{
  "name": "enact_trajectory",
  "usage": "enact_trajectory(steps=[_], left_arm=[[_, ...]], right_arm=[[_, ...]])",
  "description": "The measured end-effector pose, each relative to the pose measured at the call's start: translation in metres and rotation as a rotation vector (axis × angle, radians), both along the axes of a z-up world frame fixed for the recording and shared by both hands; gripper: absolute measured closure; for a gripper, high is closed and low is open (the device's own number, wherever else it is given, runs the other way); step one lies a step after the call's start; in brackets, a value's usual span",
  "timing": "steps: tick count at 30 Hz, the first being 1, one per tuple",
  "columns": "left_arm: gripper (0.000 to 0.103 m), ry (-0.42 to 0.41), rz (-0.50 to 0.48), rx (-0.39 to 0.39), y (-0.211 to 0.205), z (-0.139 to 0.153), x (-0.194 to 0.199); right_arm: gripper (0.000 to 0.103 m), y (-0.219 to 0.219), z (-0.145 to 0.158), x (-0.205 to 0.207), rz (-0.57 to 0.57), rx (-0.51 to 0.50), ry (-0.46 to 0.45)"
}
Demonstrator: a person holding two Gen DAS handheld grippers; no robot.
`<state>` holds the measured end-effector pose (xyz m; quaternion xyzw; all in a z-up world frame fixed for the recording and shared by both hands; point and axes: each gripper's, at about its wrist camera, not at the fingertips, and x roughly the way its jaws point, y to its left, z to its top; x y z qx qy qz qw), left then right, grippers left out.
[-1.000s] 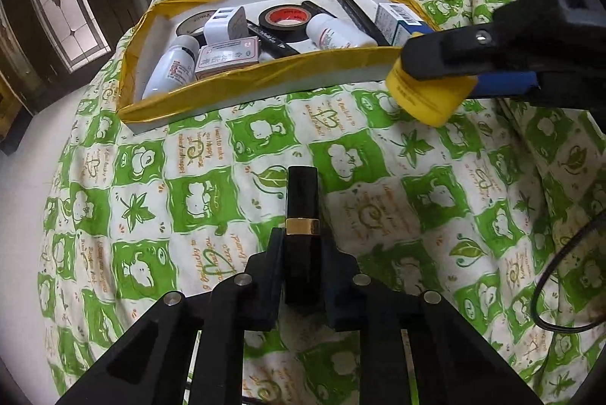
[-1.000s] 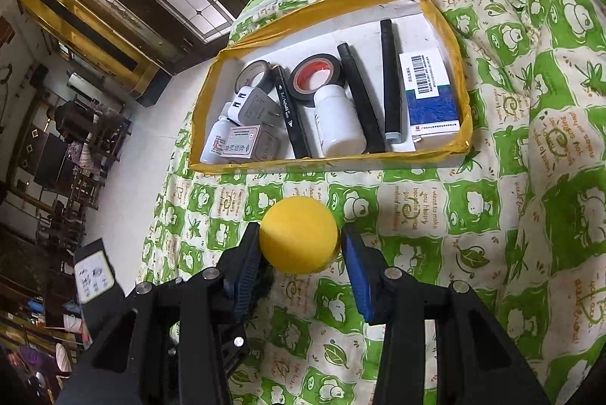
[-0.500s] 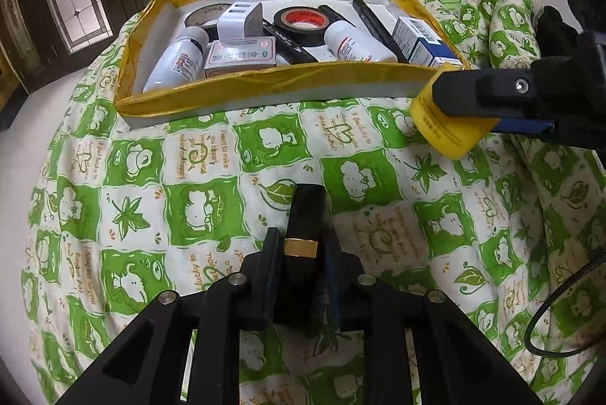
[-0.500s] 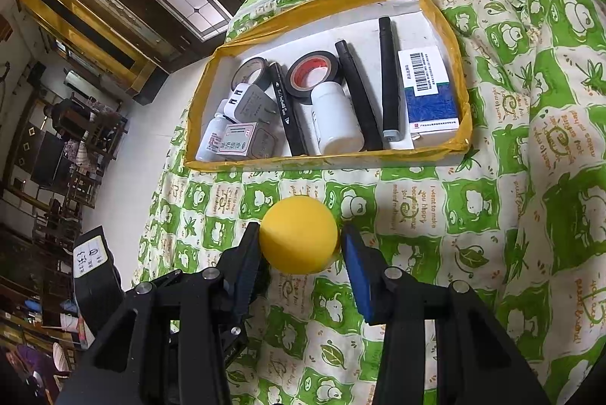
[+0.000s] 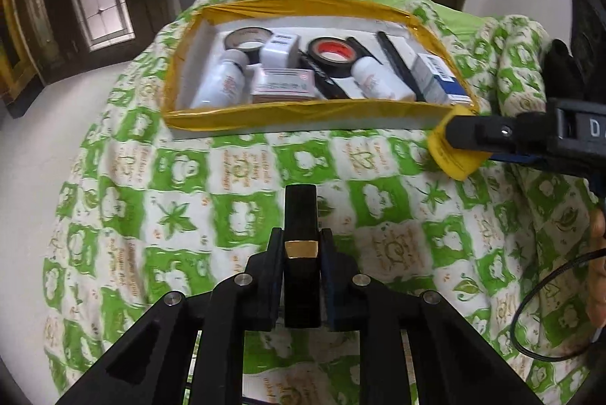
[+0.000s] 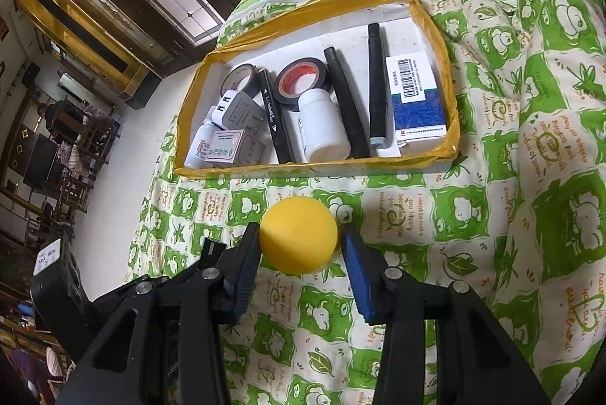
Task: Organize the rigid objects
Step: 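Lift the lipstick with the left tool while the right tool carries the sponge toward the tray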
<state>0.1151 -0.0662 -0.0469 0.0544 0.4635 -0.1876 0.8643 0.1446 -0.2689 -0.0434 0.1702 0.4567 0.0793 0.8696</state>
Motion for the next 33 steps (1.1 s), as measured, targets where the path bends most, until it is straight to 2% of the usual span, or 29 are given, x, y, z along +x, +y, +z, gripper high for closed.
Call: enact_trajectory(steps=[5, 11, 18, 27, 33], left_arm=[[0.085, -0.014, 0.03, 0.02, 0.004, 0.0, 0.003], [0.085, -0.076, 0.046, 0.084, 0.005, 0.005, 0.001], [0.085, -0.129, 0.04, 0.125, 0.001, 0.01, -0.004], [0.085, -0.139, 0.038, 0.117, 0.0, 0.013, -0.003], [0.085, -0.132, 0.049, 0.085, 0.005, 0.016, -0.001]], right_arm=[[0.061, -0.001, 0.001, -0.001, 0.0, -0.003, -0.003], [0.061, -0.001, 0.004, -0.002, -0.002, 0.0, -0.015], [0.061, -0.003, 0.008, -0.005, -0.007, 0.008, -0.025], [0.061, -0.025, 0.024, -0.003, -0.058, 0.036, -0.061], [0.061, -0.061, 0.038, -0.001, -0.165, 0.087, -0.098]])
